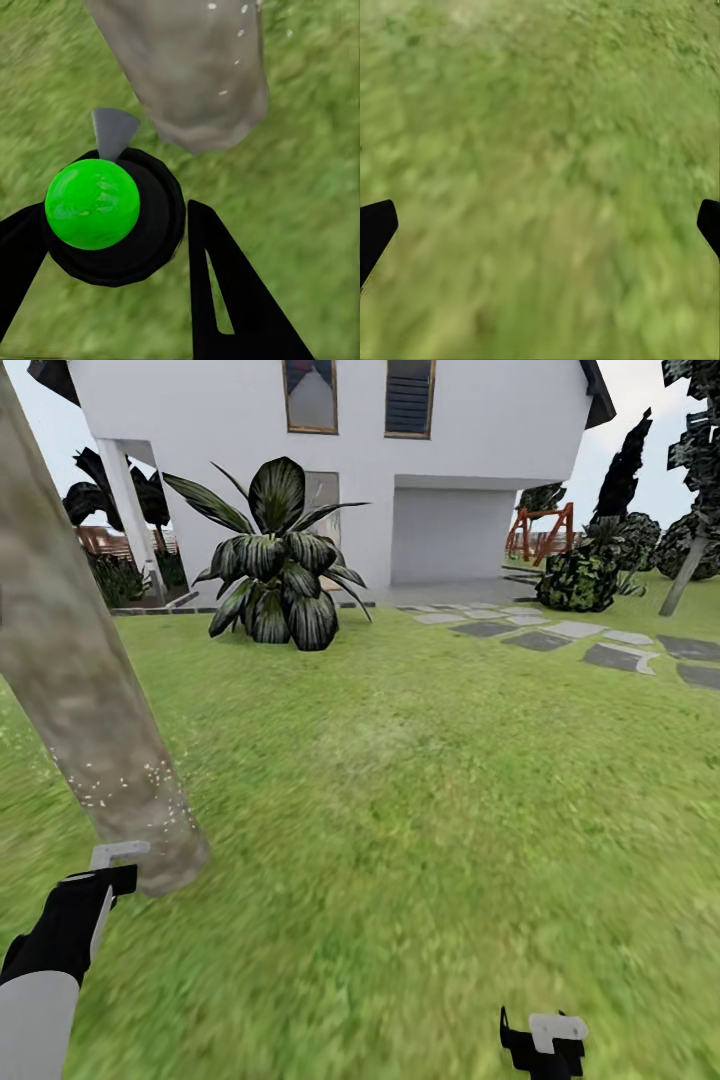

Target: In the garden, pick up the pesticide atomizer on the floor and spray pesticide onto both trees until each tree trunk is fully covered.

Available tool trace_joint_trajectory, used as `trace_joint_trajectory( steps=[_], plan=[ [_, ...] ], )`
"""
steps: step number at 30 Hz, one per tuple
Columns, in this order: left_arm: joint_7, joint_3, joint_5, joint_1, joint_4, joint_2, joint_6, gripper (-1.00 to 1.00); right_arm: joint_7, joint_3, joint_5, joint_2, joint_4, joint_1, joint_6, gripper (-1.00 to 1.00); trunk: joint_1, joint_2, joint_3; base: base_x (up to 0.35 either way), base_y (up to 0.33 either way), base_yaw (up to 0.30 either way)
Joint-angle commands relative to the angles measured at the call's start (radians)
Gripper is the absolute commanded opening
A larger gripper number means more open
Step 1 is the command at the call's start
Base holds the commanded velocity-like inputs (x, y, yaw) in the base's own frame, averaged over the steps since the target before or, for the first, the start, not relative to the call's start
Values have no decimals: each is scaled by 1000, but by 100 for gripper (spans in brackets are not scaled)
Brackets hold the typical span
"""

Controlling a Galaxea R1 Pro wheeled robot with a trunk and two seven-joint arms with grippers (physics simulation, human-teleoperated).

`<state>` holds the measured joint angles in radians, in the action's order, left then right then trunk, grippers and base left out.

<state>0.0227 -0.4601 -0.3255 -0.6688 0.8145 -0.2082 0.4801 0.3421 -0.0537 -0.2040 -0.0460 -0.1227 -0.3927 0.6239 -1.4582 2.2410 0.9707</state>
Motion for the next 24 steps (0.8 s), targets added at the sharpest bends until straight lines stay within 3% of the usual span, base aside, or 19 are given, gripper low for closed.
trace_joint_trajectory(
  steps=[1, 24],
  plan=[
    [-6, 0, 0, 0, 0, 0, 0, -100, 0, 0, 0, 0, 0, 0, 0, 100, 0, 0, 0, 205, -199, 270],
    [-17, -3, 0, 0, 0, -8, -2, -100, 0, 0, 0, 0, 0, 0, 0, 100, 0, 0, 0, 90, -238, 268]
  ],
)
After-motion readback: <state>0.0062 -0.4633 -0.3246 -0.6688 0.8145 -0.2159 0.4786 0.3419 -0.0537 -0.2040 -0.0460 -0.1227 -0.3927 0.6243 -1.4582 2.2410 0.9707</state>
